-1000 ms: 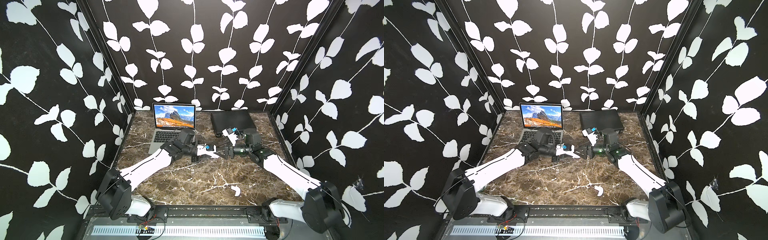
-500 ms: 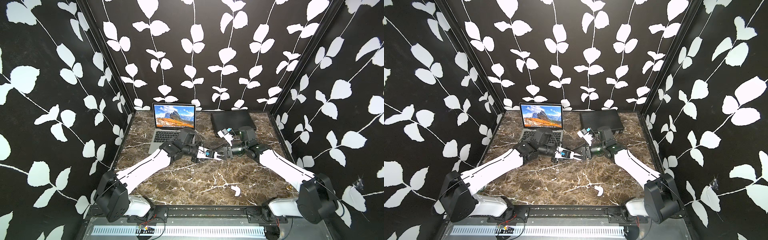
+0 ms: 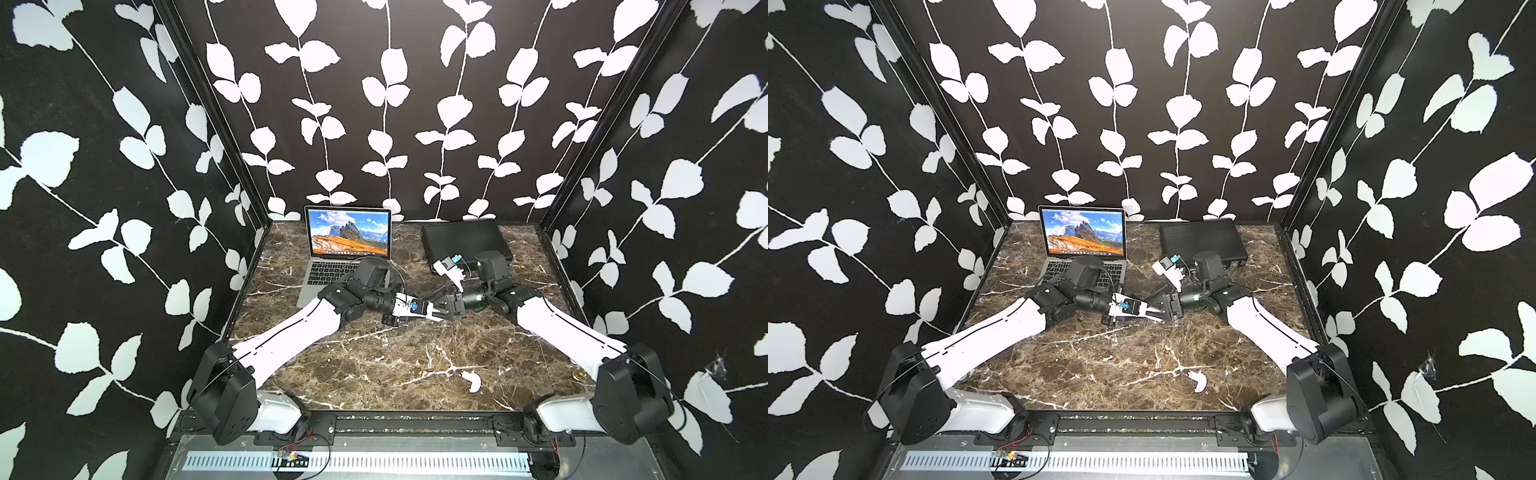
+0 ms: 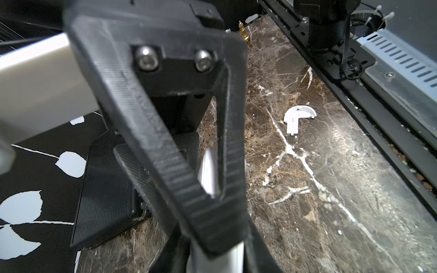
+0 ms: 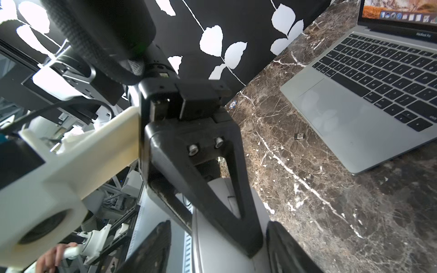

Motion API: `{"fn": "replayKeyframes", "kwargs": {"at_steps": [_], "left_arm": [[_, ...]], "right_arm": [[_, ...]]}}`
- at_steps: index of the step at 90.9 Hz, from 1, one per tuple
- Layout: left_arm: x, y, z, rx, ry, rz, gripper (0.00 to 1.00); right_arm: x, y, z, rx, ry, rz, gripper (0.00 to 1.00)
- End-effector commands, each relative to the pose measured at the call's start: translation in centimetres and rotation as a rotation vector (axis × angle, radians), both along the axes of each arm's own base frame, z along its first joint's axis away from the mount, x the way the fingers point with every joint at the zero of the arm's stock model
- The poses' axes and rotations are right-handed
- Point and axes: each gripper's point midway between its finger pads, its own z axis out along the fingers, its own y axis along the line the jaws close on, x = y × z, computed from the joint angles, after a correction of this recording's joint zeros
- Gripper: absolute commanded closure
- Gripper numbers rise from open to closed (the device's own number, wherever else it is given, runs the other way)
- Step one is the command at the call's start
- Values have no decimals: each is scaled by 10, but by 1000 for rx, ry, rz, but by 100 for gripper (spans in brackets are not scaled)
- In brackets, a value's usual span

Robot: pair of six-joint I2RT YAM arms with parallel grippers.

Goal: Insert the wireless mouse receiver into the laptop
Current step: Place the mouse at the center of the board.

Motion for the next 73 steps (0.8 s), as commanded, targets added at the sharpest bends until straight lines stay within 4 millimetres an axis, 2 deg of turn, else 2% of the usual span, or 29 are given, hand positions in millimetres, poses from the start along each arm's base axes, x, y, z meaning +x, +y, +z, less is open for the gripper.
{"fn": "replayKeyframes", "kwargs": {"at_steps": [1, 16, 28, 31, 37, 44, 56, 63, 67, 73], "left_arm": [[25, 1, 38, -88, -167, 74, 71], [25, 2, 51, -119, -194, 77, 72], [19, 4, 55, -117, -188, 63, 72], [15, 3, 54, -118, -165, 48, 71], [23, 11, 49, -115, -56, 58, 71], [29, 12, 37, -68, 94, 97, 76], [25, 16, 11, -13, 263, 172, 77], [11, 20, -18, 74, 355, 229, 77], [7, 25, -35, 128, 401, 292, 76], [-9, 26, -55, 182, 492, 366, 76]], "right_arm": [[-20, -2, -11, -29, 98, 42, 32], [-18, -2, -24, -58, 137, 47, 32], [-16, -4, -25, -64, 146, 40, 32], [-15, -4, -24, -65, 144, 34, 31], [-12, -6, -22, -67, 138, 16, 31], [1, -15, -25, -117, 104, -75, 29], [27, -45, -29, -169, 62, -267, 26], [40, -63, -25, -177, 22, -372, 24], [45, -68, -22, -184, -1, -405, 24], [50, -75, -20, -216, -28, -443, 24]]}}
